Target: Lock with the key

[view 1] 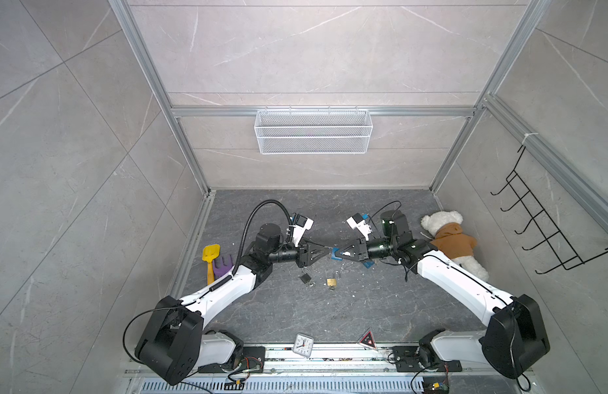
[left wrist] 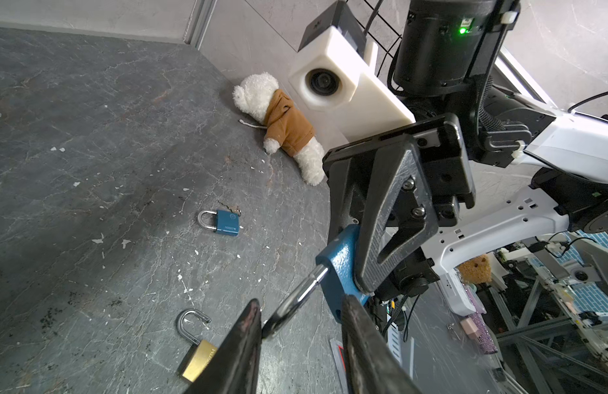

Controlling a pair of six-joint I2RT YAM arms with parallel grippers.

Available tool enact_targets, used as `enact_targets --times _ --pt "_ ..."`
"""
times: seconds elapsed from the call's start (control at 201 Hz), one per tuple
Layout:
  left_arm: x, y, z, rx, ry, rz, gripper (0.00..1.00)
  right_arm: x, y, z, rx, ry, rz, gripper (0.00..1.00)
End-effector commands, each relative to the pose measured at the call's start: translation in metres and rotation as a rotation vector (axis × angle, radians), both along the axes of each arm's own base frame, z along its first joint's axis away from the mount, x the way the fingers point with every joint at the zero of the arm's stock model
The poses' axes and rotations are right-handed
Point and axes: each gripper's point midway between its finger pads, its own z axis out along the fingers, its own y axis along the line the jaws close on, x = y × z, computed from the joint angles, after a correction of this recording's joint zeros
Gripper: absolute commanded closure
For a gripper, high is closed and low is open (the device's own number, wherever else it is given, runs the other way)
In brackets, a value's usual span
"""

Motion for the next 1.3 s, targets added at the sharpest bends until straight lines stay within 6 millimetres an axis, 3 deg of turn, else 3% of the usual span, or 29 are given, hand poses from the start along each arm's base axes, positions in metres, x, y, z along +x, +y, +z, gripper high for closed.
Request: enact_targets --times 0.0,0.134,0.841,1.005,1.11,1.294 --pt "-0.006 -0.001 0.016 -0.047 -0.027 -0.041 0.65 -0.003 -0.001 0.014 0.052 -0.08 0.029 1.0" --pt "-0.01 0.0 0.017 -0.052 -0.019 -0.049 0.71 -0.002 -0.001 0.016 0.074 -0.096 0.037 1.0" --pt "-0.016 -0.005 0.021 -0.106 0.035 -0.106 0.82 -0.001 -0.004 0.021 0.093 -0.171 0.037 1.0" --pt "-0.018 -0.006 0.025 -0.127 0.047 -0.125 0.88 0.0 -0.006 0.015 0.062 -0.189 0.029 1.0" --pt "-0.019 -0.005 0.027 -0.133 0.054 -0.123 1.0 0.002 -0.008 0.012 0.045 -0.199 0.017 1.0" --pt "-0.025 -0.003 0.029 -0.147 0.059 -0.132 1.0 0.003 -0.01 0.011 0.029 -0.23 0.007 1.0"
